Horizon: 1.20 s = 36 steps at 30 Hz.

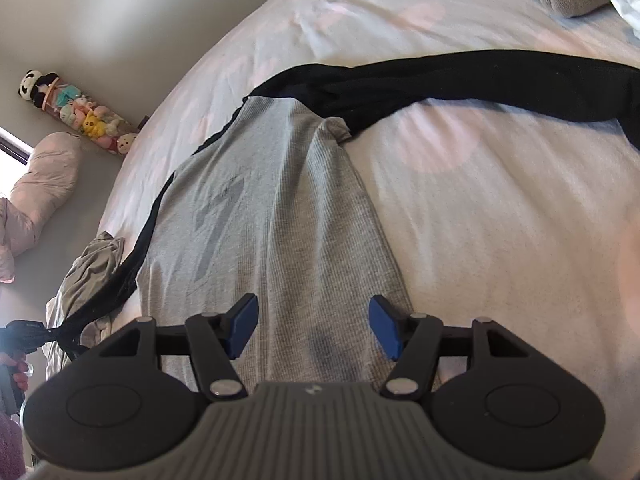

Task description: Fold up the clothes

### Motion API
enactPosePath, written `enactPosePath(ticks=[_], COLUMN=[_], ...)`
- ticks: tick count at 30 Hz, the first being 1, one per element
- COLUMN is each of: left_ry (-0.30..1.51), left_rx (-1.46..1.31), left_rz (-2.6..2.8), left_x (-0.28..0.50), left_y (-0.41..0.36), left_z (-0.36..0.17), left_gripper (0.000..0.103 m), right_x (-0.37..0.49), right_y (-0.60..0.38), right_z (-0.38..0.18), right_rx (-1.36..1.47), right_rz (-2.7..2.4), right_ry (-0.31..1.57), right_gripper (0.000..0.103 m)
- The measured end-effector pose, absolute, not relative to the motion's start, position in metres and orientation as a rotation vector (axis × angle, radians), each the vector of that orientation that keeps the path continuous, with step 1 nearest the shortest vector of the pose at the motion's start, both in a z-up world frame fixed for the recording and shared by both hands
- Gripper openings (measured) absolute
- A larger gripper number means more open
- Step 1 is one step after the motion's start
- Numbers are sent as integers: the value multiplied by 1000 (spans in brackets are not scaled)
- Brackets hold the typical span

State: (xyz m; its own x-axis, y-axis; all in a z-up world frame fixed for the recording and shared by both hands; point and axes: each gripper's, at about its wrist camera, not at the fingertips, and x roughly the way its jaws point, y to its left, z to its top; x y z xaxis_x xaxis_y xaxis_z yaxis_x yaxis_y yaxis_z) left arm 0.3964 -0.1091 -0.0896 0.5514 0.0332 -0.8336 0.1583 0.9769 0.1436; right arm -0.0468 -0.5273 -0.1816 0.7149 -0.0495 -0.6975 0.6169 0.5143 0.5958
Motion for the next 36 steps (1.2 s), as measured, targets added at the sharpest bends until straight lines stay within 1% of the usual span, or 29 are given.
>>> enactPosePath(ticks=[2, 3, 4, 5, 7, 10, 13, 19, 22, 26, 34, 36], left_ry=[966, 951, 939, 928, 932, 997, 1062, 1271, 1320, 1369, 1477, 1495], left_rx=[236, 243, 244, 242, 207, 151, 187, 262, 297, 361, 374, 382], left_rz=[-76, -80, -86, -93, -132, -257, -397, -631, -660, -633, -589, -576], left_x=[388, 382, 375, 368, 352, 318, 271, 178, 148, 132, 119, 117], left_y=[-115, -117, -120, -121, -126, -140, -165, -212, -228, -245, -266, -269], left_z=[-93, -92, -90, -88, -81, -71, -69, -94, -108, -124, -152, -161], left_gripper=[21, 24, 29, 30, 30, 30, 30, 30, 30, 30, 30, 28], right_x=[-47, -48, -49, -49, -51, -56, -64, -84, -87, -90, -96, -97], right_y=[-527, -527, -526, -526, -525, -523, -520, -517, -516, -515, -517, -517], right_z=[-180, -179, -177, -176, -173, -167, -160, -152, -151, -151, -152, -152], right_rx=[950, 947, 943, 940, 933, 930, 921, 950, 954, 956, 975, 979], right_rz=[-442, -442, -442, -442, -441, -442, -451, -467, -464, -460, -443, -439], right_ry=[675, 669, 664, 658, 647, 631, 601, 543, 531, 517, 494, 490], right_gripper=[64, 64, 61, 60, 60, 59, 59, 59, 59, 59, 59, 59])
